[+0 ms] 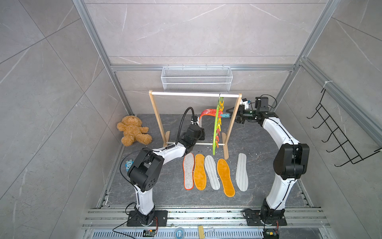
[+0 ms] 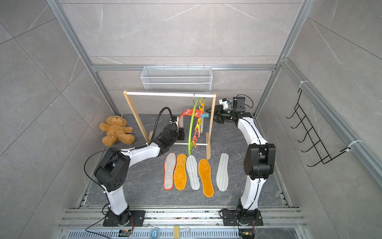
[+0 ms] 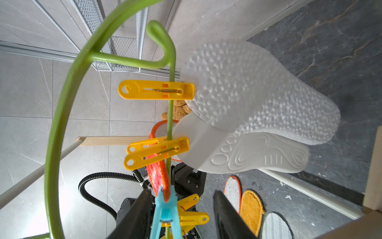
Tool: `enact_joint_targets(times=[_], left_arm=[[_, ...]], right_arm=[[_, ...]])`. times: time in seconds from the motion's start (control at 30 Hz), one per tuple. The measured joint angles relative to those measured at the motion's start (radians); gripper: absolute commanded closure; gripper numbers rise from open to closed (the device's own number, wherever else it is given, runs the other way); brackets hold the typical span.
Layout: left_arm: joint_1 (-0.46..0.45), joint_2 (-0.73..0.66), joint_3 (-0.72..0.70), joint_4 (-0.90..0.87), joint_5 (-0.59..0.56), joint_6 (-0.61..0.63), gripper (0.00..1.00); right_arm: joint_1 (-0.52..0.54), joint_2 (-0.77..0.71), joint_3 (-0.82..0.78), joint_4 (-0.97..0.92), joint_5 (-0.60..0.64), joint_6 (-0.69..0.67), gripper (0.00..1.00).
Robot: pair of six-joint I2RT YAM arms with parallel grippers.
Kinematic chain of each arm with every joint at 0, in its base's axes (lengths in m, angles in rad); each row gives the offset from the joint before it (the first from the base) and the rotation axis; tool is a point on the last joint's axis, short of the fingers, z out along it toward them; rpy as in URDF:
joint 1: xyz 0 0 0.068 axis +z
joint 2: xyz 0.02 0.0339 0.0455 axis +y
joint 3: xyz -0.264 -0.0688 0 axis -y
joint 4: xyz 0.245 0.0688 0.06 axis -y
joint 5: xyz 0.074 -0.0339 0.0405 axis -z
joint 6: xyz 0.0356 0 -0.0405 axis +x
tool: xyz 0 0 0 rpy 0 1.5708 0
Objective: Take the shoe insoles off the hanger
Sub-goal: Move the hanger to the center of the board, then remove the insole from the hanger.
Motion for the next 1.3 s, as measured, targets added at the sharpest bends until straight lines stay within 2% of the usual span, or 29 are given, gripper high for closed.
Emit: enact_joint_targets(times=[0.43,0.47,0.53,0.57,0.67,0.9,1.0,1.3], left_arm=[[0.0,0.0,0.0,0.0,0.0,-0.011,1.0],[0.0,0.0,0.0,0.0,0.0,-0.011,1.0],[0.0,0.0,0.0,0.0,0.0,-0.011,1.0],[0.0,0.0,-0.001,0.0,0.0,-0.011,1.0],[0.0,0.0,-0.005,0.0,0.0,-0.011,1.0],[0.0,-0.013,-0.009,-0.001,0.0,-0.011,1.0],[0.0,-0.033,-0.023,0.0,0.001,-0.011,1.0],[-0.002,-0.091,-0.082,-0.003,0.004,-0.024,1.0]], right_arm=[[0.0,0.0,-0.001,0.047,-0.028,0.034,0.63],[0.0,0.0,-0.001,0.047,-0.028,0.035,0.59],[0.0,0.0,-0.001,0.045,-0.023,0.043,0.43],[0.0,0.0,-0.001,0.043,-0.014,0.04,0.38],[-0.002,-0.01,-0.008,0.035,0.021,0.03,0.29],[-0.039,-0.088,-0.071,0.036,0.103,0.041,0.15],[-0.059,-0.112,-0.085,0.039,0.113,0.047,0.16],[-0.059,-0.129,-0.148,0.053,0.098,0.058,0.3]])
